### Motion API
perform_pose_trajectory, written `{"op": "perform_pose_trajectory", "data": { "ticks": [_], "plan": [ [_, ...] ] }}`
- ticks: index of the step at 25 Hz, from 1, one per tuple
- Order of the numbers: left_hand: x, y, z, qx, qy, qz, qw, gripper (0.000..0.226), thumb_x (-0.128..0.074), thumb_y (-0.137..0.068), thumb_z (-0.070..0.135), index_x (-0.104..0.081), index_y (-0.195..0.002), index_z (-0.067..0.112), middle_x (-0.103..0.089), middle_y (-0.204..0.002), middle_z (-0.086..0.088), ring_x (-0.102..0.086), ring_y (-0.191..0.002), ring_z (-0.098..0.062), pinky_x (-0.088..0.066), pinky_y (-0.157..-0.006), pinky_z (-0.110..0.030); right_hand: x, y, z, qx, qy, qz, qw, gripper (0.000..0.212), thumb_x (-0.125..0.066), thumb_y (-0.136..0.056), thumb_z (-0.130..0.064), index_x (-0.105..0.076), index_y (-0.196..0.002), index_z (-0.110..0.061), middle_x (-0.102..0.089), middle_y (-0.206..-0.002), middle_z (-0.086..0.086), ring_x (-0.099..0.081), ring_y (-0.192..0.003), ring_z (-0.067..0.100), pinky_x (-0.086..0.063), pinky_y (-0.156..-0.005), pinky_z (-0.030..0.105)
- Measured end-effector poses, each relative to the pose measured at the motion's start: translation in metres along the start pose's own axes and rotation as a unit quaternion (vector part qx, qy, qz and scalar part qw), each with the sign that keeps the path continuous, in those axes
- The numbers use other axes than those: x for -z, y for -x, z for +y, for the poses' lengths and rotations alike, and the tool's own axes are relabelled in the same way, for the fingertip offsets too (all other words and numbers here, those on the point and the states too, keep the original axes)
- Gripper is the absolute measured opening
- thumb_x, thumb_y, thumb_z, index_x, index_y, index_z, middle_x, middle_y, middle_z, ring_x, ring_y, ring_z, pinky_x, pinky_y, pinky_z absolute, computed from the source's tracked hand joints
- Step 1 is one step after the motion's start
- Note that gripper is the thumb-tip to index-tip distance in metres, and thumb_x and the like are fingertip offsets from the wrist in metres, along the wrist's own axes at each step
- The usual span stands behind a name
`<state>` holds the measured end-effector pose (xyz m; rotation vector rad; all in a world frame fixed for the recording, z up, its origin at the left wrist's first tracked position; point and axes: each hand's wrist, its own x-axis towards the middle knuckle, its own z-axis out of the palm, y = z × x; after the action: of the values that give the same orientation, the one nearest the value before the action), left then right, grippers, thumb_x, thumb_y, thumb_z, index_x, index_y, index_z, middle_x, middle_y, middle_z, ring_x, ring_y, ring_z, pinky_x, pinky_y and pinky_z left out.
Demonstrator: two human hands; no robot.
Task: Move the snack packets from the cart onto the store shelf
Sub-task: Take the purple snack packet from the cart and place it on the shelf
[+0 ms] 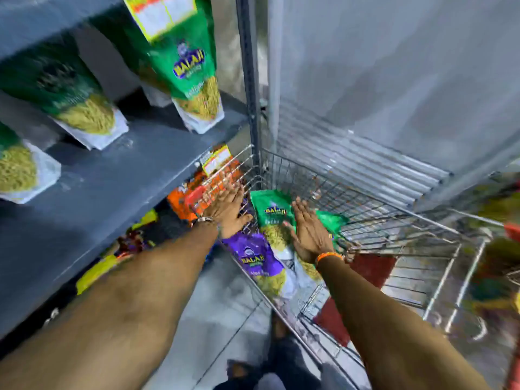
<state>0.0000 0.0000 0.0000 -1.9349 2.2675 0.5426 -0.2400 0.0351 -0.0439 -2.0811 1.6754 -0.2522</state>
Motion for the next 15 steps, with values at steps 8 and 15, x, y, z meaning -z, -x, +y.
{"op": "perform_pose_trajectory", "data": {
  "ticks": [8,15],
  "plan": [
    [-0.065,-0.041,0.0,-0.036,-0.057,-0.273,0.96,0.052,-0.07,-0.083,0.028,-0.062,-0.132,0.012,-0.067,-0.13,-0.015,-0.064,-0.119,-0.03,-0.048,-0.092,-0.03,-0.107,0.029,0.016,-0.109,-0.138,-0.232,0.957,0.098,-0.081,-0.08,-0.037,-0.029,-0.156,-0.003,-0.036,-0.16,0.02,-0.038,-0.148,0.032,-0.03,-0.122,0.033],
    [-0.081,-0.055,-0.002,-0.036,-0.014,-0.272,0.961,0.019,-0.072,-0.083,0.023,-0.076,-0.088,0.005,-0.058,-0.068,-0.009,-0.055,-0.071,-0.026,-0.043,-0.065,-0.029,-0.139,0.027,0.018,-0.177,-0.199,-0.188,0.945,0.102,-0.094,-0.061,-0.03,-0.044,-0.148,-0.009,-0.061,-0.138,0.015,-0.059,-0.124,0.032,-0.049,-0.107,0.037]
  ]
}}
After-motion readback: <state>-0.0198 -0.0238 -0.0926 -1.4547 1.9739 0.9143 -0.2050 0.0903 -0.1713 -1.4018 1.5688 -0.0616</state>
